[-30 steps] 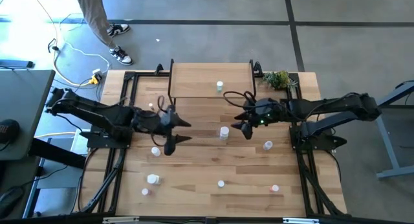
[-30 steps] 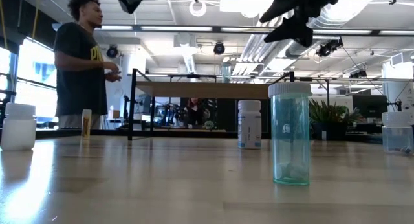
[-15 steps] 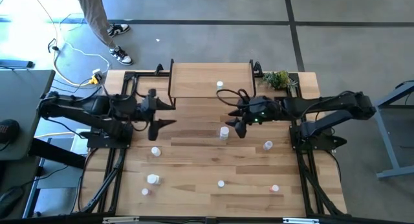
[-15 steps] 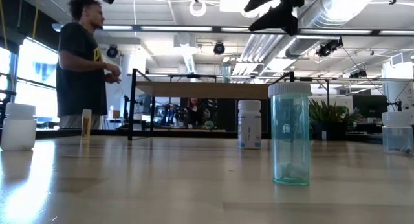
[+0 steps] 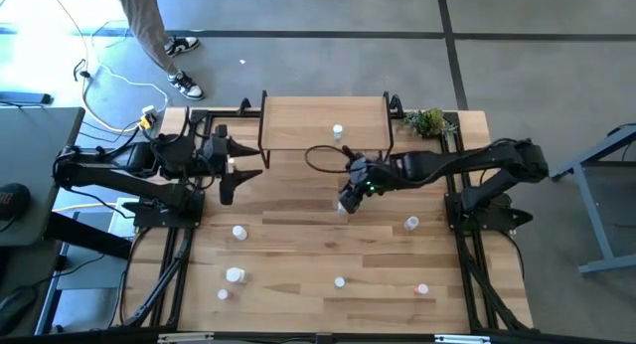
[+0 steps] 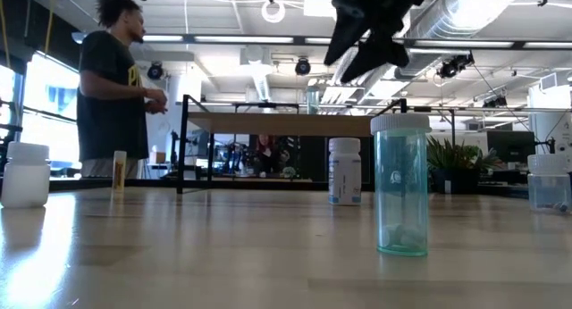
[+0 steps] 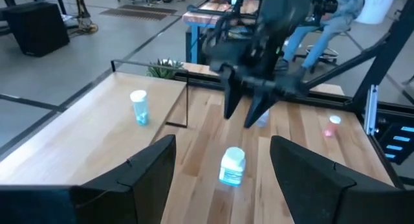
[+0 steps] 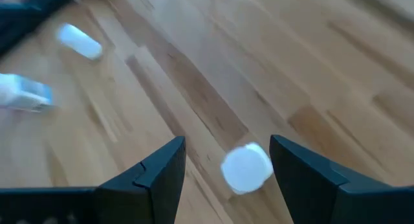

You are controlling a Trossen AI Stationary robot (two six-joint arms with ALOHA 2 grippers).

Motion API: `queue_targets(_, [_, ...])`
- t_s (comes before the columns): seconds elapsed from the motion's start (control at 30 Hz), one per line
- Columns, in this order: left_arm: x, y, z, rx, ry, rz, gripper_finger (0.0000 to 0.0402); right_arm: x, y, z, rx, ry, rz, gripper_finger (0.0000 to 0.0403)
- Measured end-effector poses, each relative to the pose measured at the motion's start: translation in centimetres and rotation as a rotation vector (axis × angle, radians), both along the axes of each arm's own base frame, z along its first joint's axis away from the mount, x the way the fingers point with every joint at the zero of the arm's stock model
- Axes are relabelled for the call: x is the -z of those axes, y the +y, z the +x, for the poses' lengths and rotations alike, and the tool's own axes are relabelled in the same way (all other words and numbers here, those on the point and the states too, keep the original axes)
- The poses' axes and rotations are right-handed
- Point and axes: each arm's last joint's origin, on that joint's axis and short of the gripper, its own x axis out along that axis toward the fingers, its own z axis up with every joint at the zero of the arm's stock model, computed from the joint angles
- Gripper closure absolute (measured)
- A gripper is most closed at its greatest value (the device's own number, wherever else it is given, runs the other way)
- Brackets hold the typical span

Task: Pick and place medicine bottles onto shelf by color
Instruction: Put the top pill bottle on the shelf

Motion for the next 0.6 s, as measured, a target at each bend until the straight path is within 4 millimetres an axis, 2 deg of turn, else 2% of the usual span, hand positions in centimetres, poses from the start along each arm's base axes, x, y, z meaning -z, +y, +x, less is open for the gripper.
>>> queue_targets(0.37, [0.0,0.0,0.0,-0.007,-0.008,-0.023,0.0158,3.6,0.1,1.6,0.158,0.133,0.104,0.0187])
queue_targets(0.6, [0.0,0.0,0.0,-0.01,-0.011,-0.033,0.0158,4.7,0.3,1.9,0.179,0.172,0.107,0.0187])
